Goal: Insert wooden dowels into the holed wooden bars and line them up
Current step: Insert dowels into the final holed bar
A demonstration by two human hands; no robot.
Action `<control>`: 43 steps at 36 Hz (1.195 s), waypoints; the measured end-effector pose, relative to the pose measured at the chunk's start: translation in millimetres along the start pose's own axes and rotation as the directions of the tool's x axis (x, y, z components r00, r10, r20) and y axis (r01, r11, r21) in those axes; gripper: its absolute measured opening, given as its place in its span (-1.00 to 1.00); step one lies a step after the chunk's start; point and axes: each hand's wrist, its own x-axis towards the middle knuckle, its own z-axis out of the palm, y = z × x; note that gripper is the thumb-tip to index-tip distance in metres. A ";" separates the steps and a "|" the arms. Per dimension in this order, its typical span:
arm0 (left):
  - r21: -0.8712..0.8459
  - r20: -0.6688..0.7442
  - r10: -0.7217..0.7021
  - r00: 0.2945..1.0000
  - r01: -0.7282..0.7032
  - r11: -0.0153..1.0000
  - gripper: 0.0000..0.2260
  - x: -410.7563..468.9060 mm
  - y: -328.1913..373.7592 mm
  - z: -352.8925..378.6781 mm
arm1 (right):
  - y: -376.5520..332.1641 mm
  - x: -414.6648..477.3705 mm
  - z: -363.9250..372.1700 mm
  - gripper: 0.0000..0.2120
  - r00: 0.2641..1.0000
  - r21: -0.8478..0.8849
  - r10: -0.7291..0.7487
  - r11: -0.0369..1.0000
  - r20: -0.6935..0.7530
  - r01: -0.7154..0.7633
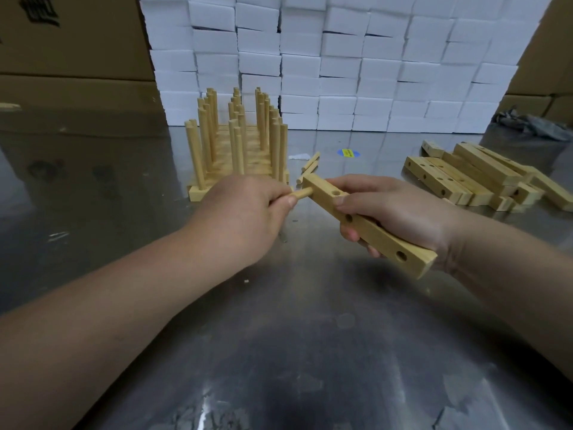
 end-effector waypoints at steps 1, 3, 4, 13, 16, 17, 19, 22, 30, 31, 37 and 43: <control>-0.051 0.013 -0.036 0.999 0.037 0.998 -0.78 1.1 -1.4 0.8 | 0.1 -0.1 0.2 -0.80 1.000 -0.009 -0.006 1.000 -0.001 0.006; -0.140 0.051 -0.117 0.992 0.123 0.982 -0.79 3.6 -4.5 2.6 | 0.6 -0.2 1.0 -0.80 1.000 -0.022 -0.014 1.000 -0.007 0.014; -0.188 0.061 -0.152 0.986 0.161 0.969 -0.78 4.8 -5.5 3.3 | 0.6 -0.5 1.7 -0.80 1.000 -0.024 -0.016 1.000 -0.012 0.016; -0.131 0.048 -0.182 0.982 0.187 0.974 -0.79 11.4 -3.1 0.8 | 5.3 3.1 5.0 -0.80 0.998 0.096 -0.004 0.995 -0.069 0.011; 0.071 -0.102 -0.136 0.985 0.144 0.987 -0.60 11.8 -2.3 -4.6 | 10.0 10.6 -5.1 -0.79 0.979 0.266 0.024 0.963 -0.204 0.032; 0.127 -0.183 -0.072 0.981 0.096 0.987 -0.56 10.2 -1.0 -7.6 | 10.8 13.0 -11.8 -0.81 0.960 0.345 0.051 0.937 -0.273 0.048; 0.157 -0.325 0.096 0.941 -0.046 0.986 -0.57 6.7 4.0 -11.9 | 13.2 15.8 -27.7 -0.85 0.903 0.497 0.137 0.863 -0.407 0.094; 0.137 -0.282 0.224 0.933 -0.191 0.972 -0.65 6.3 16.5 -4.8 | 20.6 19.0 -42.5 -0.77 0.833 0.628 0.242 0.762 -0.497 0.154; 0.665 0.412 0.112 0.904 -0.382 0.642 -0.84 62.0 31.7 59.6 | 30.1 31.0 -37.5 -0.70 0.789 0.646 0.271 0.737 -0.552 0.199; 0.702 0.433 0.084 0.897 -0.394 0.594 -0.85 73.6 32.1 64.1 | 31.7 32.1 -37.8 -0.69 0.790 0.640 0.268 0.743 -0.552 0.195; 0.809 0.476 -0.277 0.835 -0.292 0.511 -0.90 127.7 24.5 86.6 | 34.8 35.5 -39.6 -0.82 0.799 0.626 0.248 0.755 -0.548 0.194; 0.743 0.357 -0.149 0.922 -0.184 0.643 -0.89 130.0 39.7 92.8 | 36.1 36.6 -39.2 -0.86 0.800 0.576 0.217 0.796 -0.559 0.187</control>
